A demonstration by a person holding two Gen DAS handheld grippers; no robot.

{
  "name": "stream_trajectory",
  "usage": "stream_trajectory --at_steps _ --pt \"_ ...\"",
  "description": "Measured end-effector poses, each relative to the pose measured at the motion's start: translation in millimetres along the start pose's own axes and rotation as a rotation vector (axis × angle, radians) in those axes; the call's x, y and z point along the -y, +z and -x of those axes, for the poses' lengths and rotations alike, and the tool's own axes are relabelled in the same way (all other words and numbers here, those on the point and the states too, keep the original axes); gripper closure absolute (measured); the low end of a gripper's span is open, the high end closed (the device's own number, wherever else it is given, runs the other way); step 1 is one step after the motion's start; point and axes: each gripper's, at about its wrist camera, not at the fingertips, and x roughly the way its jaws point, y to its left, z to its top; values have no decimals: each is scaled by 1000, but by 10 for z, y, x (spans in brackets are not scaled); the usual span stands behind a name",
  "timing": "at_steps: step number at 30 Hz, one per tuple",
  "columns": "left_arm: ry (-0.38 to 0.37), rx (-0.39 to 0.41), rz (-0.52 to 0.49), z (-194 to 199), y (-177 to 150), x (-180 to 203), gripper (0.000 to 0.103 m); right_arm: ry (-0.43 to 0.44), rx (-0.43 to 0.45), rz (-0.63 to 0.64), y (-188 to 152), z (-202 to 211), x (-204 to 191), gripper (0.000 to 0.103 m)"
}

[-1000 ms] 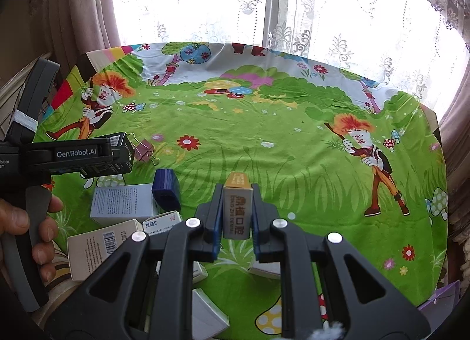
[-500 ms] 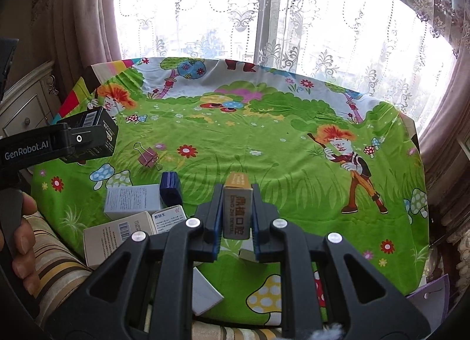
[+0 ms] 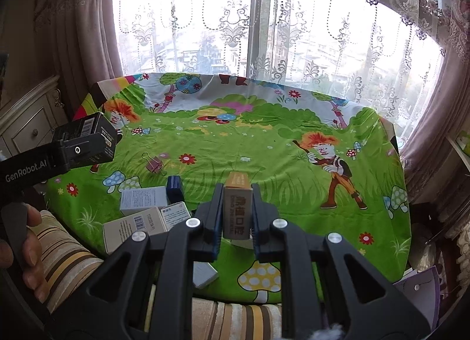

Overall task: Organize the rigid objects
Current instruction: 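Carry both boxes into the purple storage box and open both tools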

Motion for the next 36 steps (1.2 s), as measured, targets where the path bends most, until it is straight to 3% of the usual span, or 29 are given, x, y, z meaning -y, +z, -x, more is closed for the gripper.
stream_trajectory --at_steps 11,24,36 --pt "-93 -72 -107 79 -307 544 11 -21 1 -50 -274 313 261 84" --pt "-225 -195 -302 149 -864 1288 11 -149 -11 -157 -684 719 984 84" --pt "-445 -249 -504 355 -1305 1939 11 -292 -43 -299 -1011 992 1665 83"
